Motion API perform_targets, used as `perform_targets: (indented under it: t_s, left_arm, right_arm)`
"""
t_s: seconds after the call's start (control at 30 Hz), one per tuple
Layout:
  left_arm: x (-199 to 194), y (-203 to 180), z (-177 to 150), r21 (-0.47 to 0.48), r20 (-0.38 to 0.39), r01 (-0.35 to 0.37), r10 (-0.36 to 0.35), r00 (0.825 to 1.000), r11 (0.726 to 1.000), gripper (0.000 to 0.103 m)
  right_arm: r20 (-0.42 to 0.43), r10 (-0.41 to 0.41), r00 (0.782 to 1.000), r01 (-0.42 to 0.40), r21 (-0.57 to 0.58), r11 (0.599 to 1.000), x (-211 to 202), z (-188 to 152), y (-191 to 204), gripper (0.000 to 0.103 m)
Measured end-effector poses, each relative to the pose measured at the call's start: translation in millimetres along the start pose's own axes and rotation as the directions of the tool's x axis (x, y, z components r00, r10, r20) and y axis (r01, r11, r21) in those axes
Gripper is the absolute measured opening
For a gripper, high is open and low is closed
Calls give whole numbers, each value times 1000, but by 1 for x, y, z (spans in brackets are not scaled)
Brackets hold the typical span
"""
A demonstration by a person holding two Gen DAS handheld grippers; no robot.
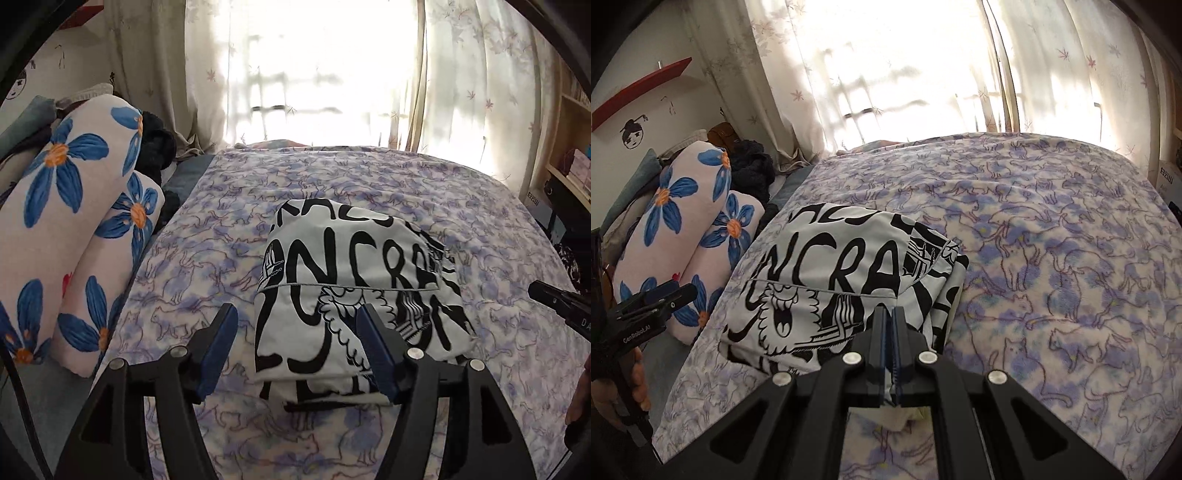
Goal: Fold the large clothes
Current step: 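Carry the bundle onto the cream blanket and lower it there, then open both tools and pull them back from the stack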
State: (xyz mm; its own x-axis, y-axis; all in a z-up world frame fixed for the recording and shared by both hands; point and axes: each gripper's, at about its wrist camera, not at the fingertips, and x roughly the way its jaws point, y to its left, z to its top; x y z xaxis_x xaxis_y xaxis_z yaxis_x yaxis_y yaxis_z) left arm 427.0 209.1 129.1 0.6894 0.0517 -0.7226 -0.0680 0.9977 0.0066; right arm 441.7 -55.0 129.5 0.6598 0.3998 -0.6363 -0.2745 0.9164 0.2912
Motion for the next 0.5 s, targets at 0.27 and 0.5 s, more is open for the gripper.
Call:
perform_targets:
  t_s: [0.27, 0.5]
  left_arm:
    - [-119, -32, -37, 48, 54, 34, -36, 998, 998, 73]
    - [-198, -69, -77, 73, 81, 98, -104, 991, 993, 78]
  right_arm:
    - [7, -20, 1000, 20, -51, 999, -115, -18, 17, 3]
    - [13, -15, 1000, 16, -100, 995, -209, -48, 27, 3]
